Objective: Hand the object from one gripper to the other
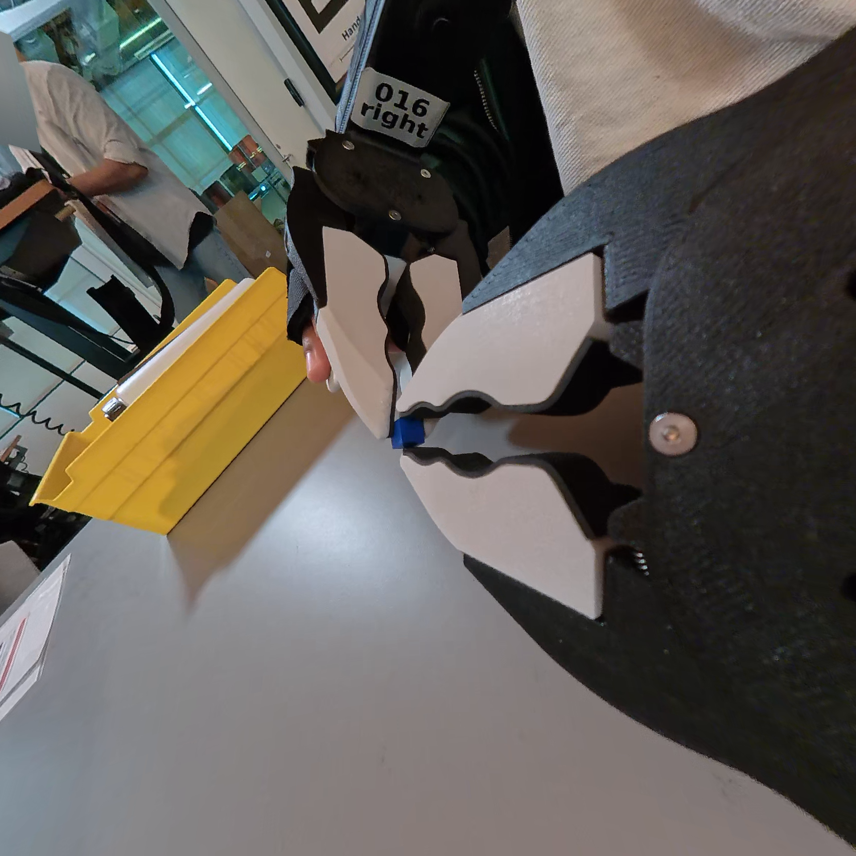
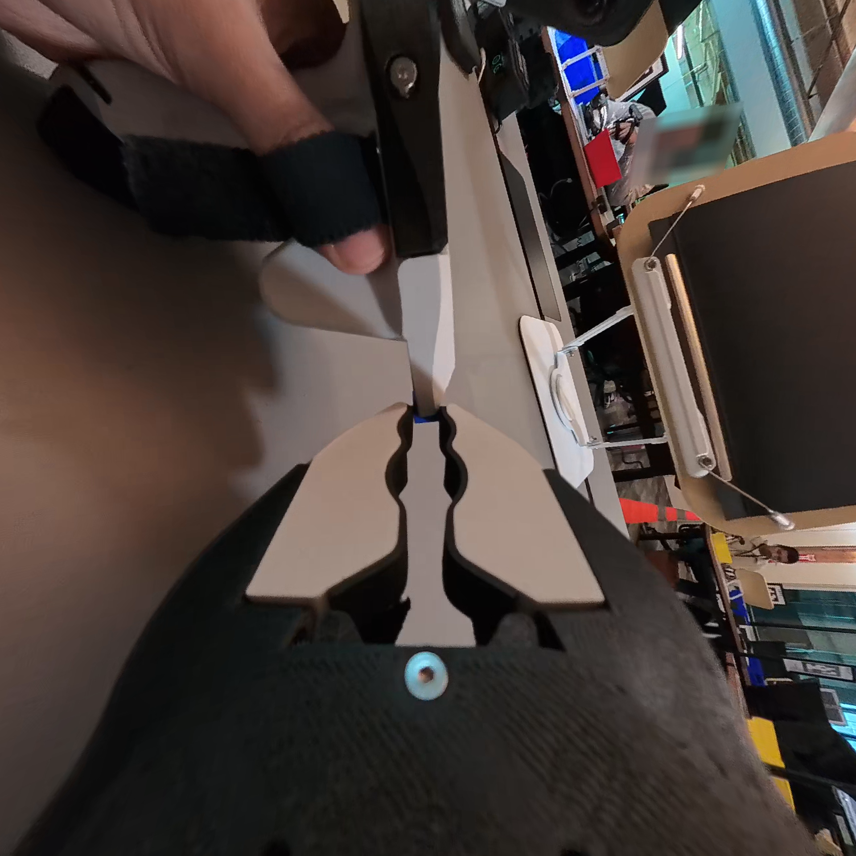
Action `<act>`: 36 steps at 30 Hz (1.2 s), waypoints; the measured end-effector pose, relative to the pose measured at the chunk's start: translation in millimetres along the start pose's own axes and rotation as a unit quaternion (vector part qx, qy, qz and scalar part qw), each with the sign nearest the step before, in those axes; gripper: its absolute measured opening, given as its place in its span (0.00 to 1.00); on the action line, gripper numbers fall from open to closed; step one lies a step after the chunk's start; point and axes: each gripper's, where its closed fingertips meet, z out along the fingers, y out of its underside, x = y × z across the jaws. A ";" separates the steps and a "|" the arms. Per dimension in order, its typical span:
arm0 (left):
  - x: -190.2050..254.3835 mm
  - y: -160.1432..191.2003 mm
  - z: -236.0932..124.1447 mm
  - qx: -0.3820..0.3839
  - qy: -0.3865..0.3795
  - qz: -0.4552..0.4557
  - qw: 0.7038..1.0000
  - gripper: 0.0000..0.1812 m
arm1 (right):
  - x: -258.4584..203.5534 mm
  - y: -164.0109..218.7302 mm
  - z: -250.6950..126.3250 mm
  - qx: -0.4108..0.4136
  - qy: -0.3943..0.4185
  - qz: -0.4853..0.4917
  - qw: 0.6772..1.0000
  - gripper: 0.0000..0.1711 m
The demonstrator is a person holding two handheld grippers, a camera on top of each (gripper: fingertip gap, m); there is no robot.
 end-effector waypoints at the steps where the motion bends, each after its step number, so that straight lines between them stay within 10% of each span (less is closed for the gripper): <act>1: 0.3 -0.4 -0.2 0.001 0.002 -0.002 1.000 0.06 | 0.4 -0.6 -0.1 0.005 0.002 0.000 1.000 0.06; 6: 4.8 -8.8 -4.3 0.029 0.026 -0.013 0.999 0.06 | 18.7 -4.8 -0.5 0.069 0.024 0.103 0.992 0.47; 10: 12.7 -19.4 -10.3 0.066 0.069 -0.019 0.995 0.05 | 49.1 -4.5 -13.6 0.183 -0.013 0.326 0.927 0.67; 16: 29.9 -30.9 -15.8 0.104 0.072 0.098 0.987 0.05 | 70.8 2.7 -28.6 0.293 -0.117 0.559 0.767 0.60; 23: 43.1 -21.5 -10.2 0.067 0.019 0.297 0.952 0.06 | 42.2 -19.1 -42.1 0.308 -0.378 0.650 0.582 0.11; 36: 46.4 -13.2 -5.2 0.047 0.020 0.336 0.941 0.06 | 13.0 -28.8 -40.5 0.247 -0.475 0.663 0.524 0.10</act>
